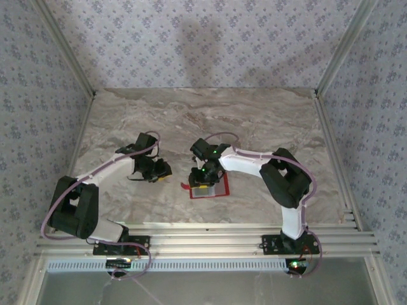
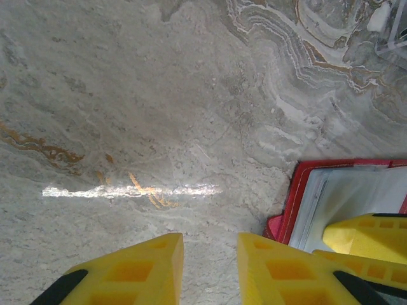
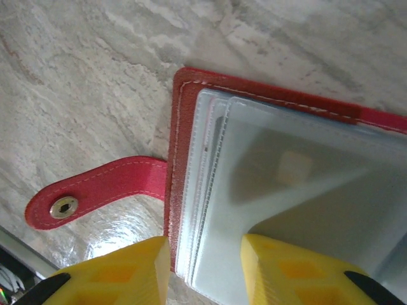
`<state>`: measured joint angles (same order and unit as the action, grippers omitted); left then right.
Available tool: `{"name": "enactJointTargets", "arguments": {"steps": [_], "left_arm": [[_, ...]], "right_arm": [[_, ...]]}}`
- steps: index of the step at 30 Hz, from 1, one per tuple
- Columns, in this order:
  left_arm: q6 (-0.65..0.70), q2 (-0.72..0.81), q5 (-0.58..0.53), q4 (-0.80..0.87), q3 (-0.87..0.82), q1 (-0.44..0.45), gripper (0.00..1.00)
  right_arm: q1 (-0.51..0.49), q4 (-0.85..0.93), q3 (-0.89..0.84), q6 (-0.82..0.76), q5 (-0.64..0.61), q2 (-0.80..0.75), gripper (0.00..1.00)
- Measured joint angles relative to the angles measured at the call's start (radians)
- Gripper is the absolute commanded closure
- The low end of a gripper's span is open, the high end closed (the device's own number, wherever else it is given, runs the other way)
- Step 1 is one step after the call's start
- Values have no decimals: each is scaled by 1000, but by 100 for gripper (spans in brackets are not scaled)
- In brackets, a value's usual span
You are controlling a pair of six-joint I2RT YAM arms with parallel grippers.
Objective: Take the credit cards out of the card holder
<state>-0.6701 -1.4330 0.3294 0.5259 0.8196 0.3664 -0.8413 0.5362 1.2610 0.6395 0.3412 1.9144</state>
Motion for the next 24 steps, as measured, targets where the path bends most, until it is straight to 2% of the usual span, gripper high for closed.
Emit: {"name": "enactJointTargets", "arguments": {"steps": [24], "left_arm": [[0, -16, 2, -2, 57, 29, 71]], "right_arm": [[-44, 220, 78, -23, -277, 21, 57]]}}
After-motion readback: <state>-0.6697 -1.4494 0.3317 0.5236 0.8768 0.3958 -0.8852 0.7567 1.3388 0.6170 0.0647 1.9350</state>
